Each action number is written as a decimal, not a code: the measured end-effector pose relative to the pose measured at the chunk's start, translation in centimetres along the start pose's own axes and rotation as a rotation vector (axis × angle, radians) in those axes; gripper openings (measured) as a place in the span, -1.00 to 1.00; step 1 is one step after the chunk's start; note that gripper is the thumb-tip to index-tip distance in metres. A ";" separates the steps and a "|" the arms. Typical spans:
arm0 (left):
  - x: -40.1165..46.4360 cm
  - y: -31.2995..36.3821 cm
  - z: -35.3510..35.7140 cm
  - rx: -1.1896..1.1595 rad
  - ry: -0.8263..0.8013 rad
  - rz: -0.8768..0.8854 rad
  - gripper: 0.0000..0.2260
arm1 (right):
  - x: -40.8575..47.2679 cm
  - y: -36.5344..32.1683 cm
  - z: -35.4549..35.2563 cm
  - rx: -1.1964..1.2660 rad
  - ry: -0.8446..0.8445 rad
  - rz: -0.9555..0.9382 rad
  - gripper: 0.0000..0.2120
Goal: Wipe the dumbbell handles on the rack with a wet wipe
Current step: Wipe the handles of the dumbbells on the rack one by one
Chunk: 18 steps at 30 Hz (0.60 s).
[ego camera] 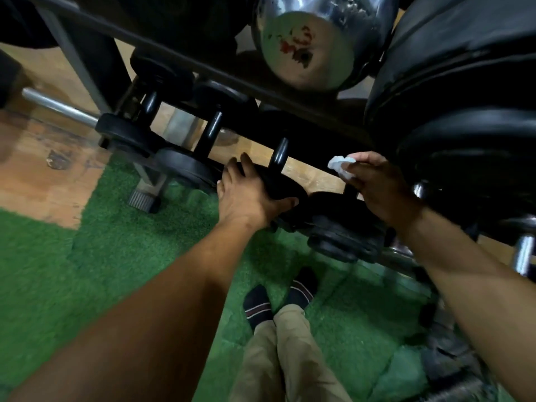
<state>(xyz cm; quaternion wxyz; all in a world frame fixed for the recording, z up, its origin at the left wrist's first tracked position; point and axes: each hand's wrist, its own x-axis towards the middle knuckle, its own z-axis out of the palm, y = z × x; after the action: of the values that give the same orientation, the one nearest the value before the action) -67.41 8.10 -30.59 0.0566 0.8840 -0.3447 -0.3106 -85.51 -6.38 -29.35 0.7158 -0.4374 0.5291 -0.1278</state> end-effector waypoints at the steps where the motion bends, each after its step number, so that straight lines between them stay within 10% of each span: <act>1: -0.1 0.2 -0.3 0.000 -0.030 -0.005 0.30 | -0.6 -0.3 -0.3 -0.005 -0.003 -0.010 -0.50; 6: -1.1 1.4 -0.9 0.012 -0.078 -0.046 0.22 | -1.4 0.2 -2.8 -0.052 0.167 0.007 -0.87; 18: -7.8 9.1 3.1 0.109 -0.093 0.190 0.01 | -2.6 1.4 -5.6 -0.282 0.269 -0.102 -0.73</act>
<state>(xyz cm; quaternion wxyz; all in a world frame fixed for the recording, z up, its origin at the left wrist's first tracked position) -78.90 6.56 -26.20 0.0215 0.8339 -0.4455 -0.3252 -91.83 -6.59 -29.06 0.5630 -0.5385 0.6097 -0.1458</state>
